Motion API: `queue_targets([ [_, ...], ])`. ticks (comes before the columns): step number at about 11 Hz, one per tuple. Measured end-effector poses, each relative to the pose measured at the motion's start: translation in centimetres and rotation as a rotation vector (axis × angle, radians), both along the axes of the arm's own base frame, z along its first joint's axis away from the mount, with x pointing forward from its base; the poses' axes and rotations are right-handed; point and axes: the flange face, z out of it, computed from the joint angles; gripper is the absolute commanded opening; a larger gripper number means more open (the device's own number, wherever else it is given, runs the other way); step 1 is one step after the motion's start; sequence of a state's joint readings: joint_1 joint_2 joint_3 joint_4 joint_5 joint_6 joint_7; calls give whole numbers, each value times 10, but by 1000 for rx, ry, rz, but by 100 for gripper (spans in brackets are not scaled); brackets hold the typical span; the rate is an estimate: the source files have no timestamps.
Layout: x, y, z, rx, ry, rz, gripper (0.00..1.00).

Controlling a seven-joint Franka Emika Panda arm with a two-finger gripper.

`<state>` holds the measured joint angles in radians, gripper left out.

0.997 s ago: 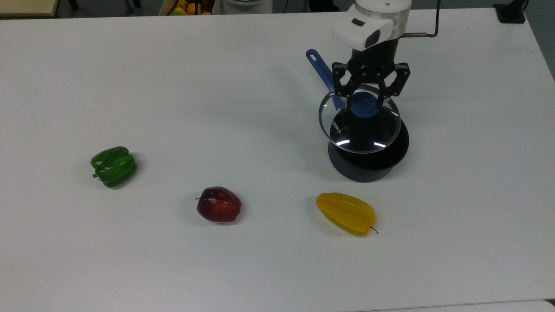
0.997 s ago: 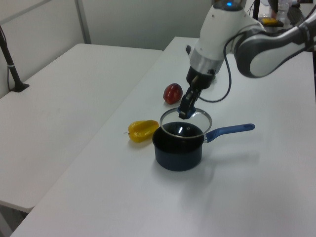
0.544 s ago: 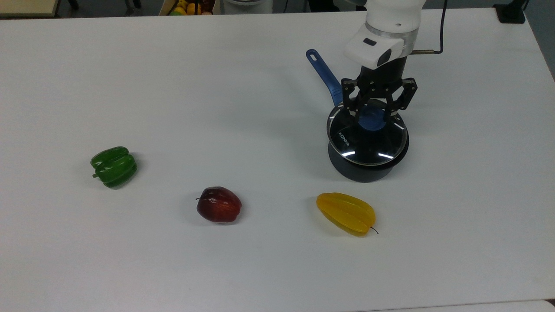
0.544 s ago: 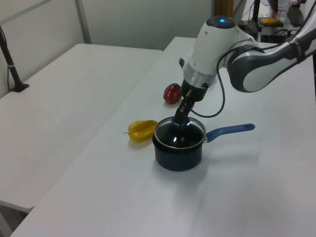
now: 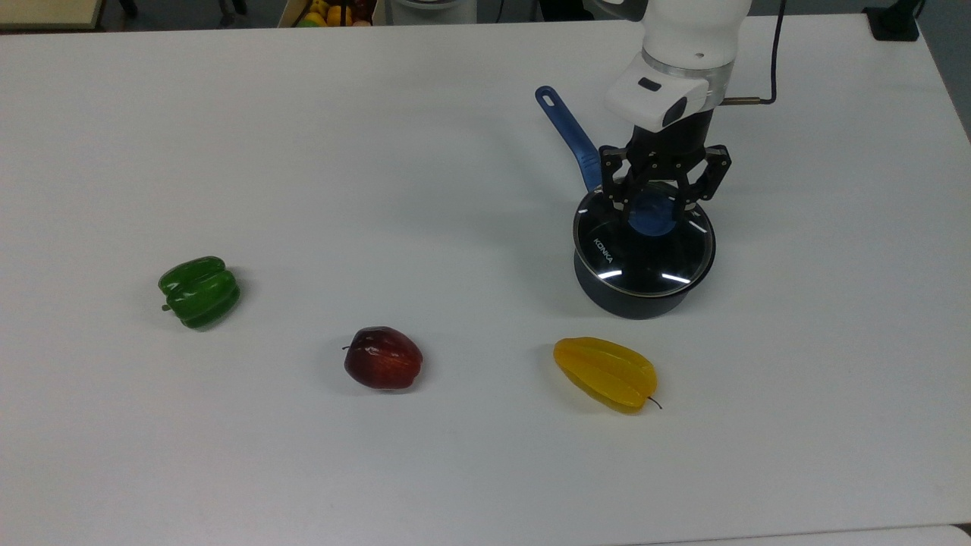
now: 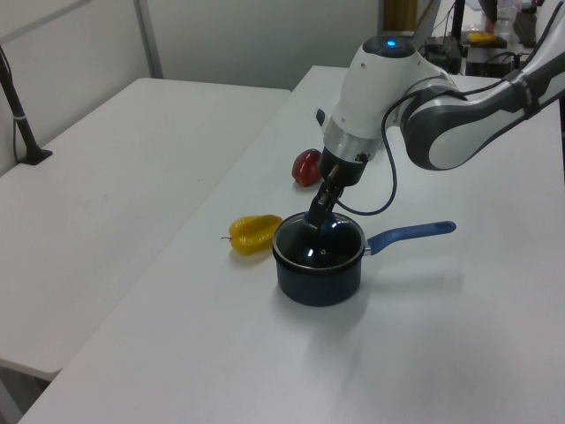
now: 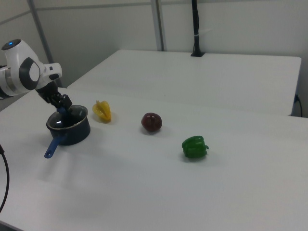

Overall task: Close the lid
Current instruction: 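Lower the glass lid onto the saucepan rim and open the gripper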

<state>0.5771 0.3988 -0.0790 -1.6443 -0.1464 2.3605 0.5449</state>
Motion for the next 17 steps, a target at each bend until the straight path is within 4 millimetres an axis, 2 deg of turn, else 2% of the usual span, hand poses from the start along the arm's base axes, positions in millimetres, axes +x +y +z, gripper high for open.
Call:
queue_targets([
  [10,-3,8,-3,12,6,-18,31],
  [11,-3,9,-4,11,7,-18,38],
  [13,-3,9,-4,12,7,-18,86],
  [14,-3,9,-4,12,7,-18,100],
  [17,-3,9,-1,14,2,-18,100],
])
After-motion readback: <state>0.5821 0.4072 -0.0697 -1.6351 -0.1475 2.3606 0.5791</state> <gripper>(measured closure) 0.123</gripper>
